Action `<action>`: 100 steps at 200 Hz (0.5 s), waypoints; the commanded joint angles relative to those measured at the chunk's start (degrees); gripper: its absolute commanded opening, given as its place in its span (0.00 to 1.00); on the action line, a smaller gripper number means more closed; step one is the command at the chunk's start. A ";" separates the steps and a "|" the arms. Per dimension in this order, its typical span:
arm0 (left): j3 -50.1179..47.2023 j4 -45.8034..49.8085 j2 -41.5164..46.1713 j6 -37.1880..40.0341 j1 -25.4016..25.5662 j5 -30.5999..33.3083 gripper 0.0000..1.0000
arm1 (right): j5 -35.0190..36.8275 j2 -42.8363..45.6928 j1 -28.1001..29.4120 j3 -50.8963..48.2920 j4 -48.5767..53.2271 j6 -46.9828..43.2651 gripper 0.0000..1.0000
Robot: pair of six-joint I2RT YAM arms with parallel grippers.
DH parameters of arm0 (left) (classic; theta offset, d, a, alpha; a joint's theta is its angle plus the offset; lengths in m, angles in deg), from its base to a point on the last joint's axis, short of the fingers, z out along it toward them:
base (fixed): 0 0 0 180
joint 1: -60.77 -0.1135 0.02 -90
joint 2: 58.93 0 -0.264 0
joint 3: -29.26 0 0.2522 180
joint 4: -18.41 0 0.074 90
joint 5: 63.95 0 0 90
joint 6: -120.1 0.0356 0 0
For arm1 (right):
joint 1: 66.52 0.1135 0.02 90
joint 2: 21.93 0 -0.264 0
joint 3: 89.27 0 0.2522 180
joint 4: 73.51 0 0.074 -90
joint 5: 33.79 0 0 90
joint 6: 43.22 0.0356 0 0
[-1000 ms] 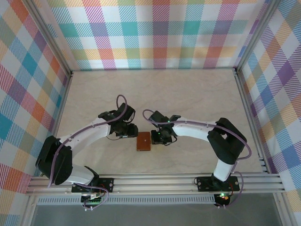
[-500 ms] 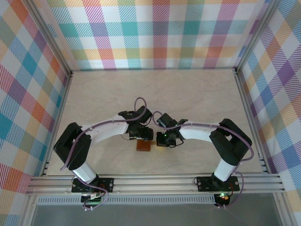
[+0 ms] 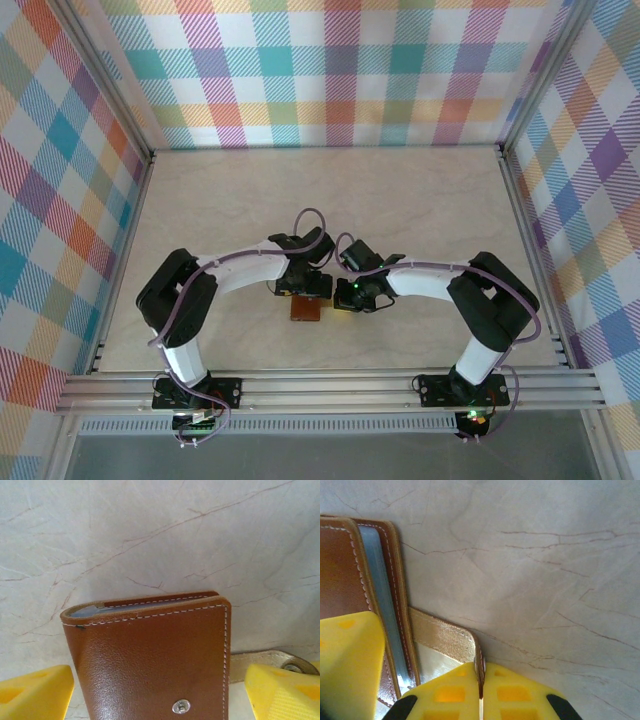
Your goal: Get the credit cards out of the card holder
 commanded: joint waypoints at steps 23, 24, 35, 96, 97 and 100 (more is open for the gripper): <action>1.30 2.78 -1.40 0.15 1.84 1.94 0.84 | 0.03 0.73 0.18 -1.17 -1.42 -1.11 0.08; 1.30 2.87 -1.36 0.17 1.84 1.95 0.83 | 0.04 0.73 0.16 -1.14 -1.36 -1.11 0.08; 1.30 3.20 -0.83 0.13 1.79 2.52 0.82 | 0.11 0.73 0.05 -1.27 -1.38 -1.11 0.08; 1.72 5.62 1.64 0.81 1.84 4.74 0.74 | 0.22 0.89 -0.21 -1.61 -1.17 -1.02 0.08; 1.73 5.65 1.65 0.81 1.84 4.79 0.74 | 0.22 0.90 -0.21 -1.58 -1.19 -1.02 0.08; 1.74 5.80 1.74 0.80 1.84 4.95 0.73 | 0.22 0.91 -0.21 -1.64 -1.13 -1.02 0.08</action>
